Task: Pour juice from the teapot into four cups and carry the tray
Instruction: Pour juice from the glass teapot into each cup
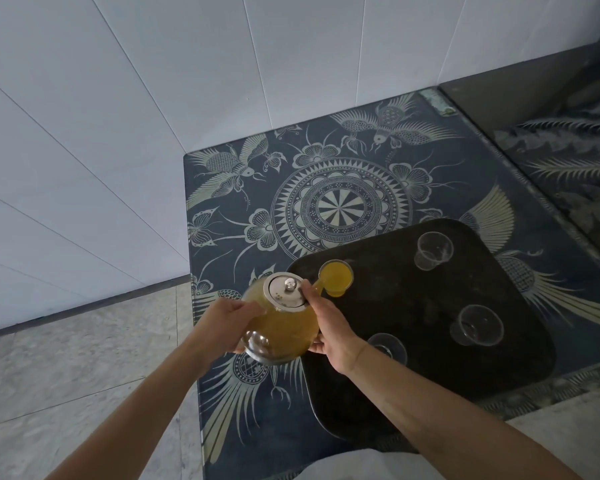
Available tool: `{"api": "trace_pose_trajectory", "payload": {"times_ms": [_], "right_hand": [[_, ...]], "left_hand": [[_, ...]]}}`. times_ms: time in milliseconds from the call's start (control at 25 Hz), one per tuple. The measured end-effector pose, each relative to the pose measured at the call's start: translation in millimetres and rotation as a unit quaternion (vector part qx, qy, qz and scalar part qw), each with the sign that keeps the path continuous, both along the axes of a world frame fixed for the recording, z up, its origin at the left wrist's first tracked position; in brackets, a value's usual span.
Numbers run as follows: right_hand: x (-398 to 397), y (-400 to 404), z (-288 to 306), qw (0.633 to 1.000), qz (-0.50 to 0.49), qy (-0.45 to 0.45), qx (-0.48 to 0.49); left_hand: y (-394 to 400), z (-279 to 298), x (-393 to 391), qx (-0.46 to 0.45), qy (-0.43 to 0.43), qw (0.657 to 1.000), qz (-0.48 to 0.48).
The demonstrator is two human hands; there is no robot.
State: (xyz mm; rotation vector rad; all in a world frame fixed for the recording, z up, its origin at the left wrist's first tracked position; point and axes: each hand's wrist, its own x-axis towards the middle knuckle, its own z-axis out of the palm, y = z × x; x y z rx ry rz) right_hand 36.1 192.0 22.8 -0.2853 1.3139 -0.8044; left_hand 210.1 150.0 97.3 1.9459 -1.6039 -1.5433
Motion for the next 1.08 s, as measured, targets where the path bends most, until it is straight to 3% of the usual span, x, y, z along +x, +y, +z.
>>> {"api": "trace_pose_trajectory", "payload": {"times_ms": [640, 1080], "right_hand": [[-18, 26, 28, 0.992, 0.016, 0.089, -0.092], [-49, 80, 38, 0.983, 0.1, 0.075, -0.134]], "left_hand": [[59, -8, 8, -0.091, 0.112, 0.989, 0.026], [139, -2, -14, -0.118, 0.1, 0.986, 0.065]]}}
